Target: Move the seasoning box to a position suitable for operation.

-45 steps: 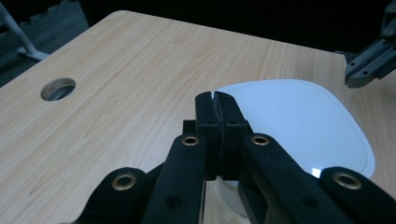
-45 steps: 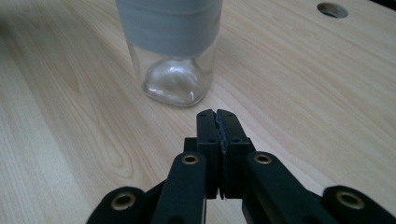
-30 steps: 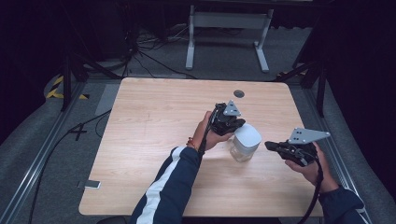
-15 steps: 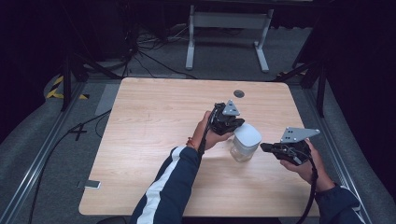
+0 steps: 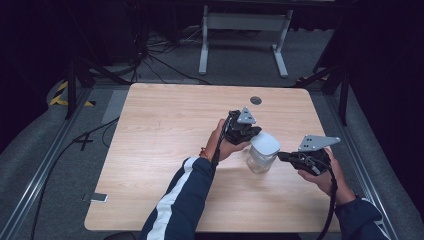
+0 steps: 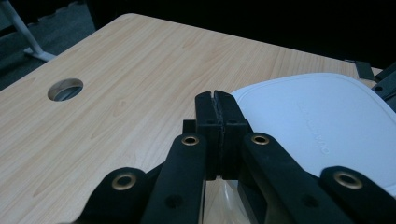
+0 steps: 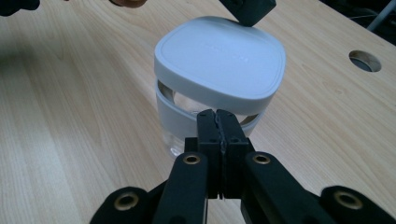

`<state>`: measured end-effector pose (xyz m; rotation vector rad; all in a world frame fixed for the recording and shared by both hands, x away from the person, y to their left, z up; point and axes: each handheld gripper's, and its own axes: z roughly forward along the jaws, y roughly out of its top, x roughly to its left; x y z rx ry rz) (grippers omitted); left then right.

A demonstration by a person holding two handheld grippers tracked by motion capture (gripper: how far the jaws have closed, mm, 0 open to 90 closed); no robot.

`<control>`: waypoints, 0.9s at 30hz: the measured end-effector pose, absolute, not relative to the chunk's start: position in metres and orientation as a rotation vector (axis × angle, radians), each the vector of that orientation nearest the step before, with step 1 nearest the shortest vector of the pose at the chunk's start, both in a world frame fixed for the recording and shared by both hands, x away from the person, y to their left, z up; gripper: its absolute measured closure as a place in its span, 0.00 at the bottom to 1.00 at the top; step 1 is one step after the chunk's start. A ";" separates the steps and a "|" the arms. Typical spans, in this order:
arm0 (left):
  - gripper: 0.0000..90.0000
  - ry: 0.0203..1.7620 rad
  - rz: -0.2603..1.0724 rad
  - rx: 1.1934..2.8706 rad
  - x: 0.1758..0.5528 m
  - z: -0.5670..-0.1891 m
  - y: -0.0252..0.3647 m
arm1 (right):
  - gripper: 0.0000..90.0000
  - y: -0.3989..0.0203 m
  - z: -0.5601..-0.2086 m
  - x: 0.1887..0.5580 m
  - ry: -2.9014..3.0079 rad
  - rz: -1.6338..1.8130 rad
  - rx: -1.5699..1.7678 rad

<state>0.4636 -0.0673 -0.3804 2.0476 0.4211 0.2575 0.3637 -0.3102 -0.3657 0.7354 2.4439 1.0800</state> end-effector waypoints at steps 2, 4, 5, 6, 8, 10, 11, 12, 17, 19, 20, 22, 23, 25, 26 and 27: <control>1.00 0.423 0.267 2.053 0.464 -0.380 -0.066 | 1.00 -0.309 -0.364 0.364 2.432 1.098 0.735; 1.00 0.408 0.298 2.051 0.461 -0.379 -0.063 | 1.00 -0.308 -0.362 0.365 2.430 1.106 0.736; 1.00 0.408 0.299 2.044 0.460 -0.378 -0.062 | 1.00 -0.307 -0.362 0.365 2.432 1.101 0.728; 1.00 0.410 0.304 2.046 0.459 -0.378 -0.061 | 1.00 -0.306 -0.362 0.365 2.430 1.097 0.725; 1.00 0.403 0.303 2.069 0.460 -0.377 -0.058 | 1.00 -0.305 -0.363 0.367 2.427 1.100 0.730; 1.00 0.407 0.294 2.074 0.460 -0.378 -0.057 | 1.00 -0.304 -0.363 0.367 2.433 1.089 0.727; 0.99 0.412 0.293 2.070 0.460 -0.378 -0.057 | 1.00 -0.304 -0.364 0.367 2.438 1.077 0.717; 0.99 0.409 0.296 2.071 0.460 -0.378 -0.057 | 1.00 -0.304 -0.364 0.366 2.441 1.076 0.720; 0.99 0.403 0.310 2.071 0.459 -0.378 -0.060 | 1.00 -0.305 -0.367 0.367 2.447 1.071 0.731; 0.99 0.404 0.319 2.078 0.461 -0.377 -0.062 | 1.00 -0.306 -0.368 0.367 2.452 1.070 0.731; 0.99 0.412 0.325 2.078 0.462 -0.378 -0.063 | 1.00 -0.306 -0.368 0.367 2.452 1.070 0.731; 0.99 0.412 0.312 2.068 0.463 -0.378 -0.063 | 1.00 -0.306 -0.368 0.367 2.453 1.064 0.728; 0.99 0.415 0.310 2.066 0.461 -0.377 -0.063 | 1.00 -0.307 -0.369 0.367 2.457 1.064 0.726; 1.00 0.403 0.295 2.044 0.459 -0.375 -0.063 | 1.00 -0.308 -0.369 0.366 2.458 1.057 0.731; 1.00 0.392 0.301 2.050 0.457 -0.375 -0.064 | 1.00 -0.309 -0.369 0.367 2.461 1.055 0.733; 1.00 0.383 0.301 2.066 0.457 -0.376 -0.065 | 1.00 -0.309 -0.370 0.367 2.460 1.052 0.732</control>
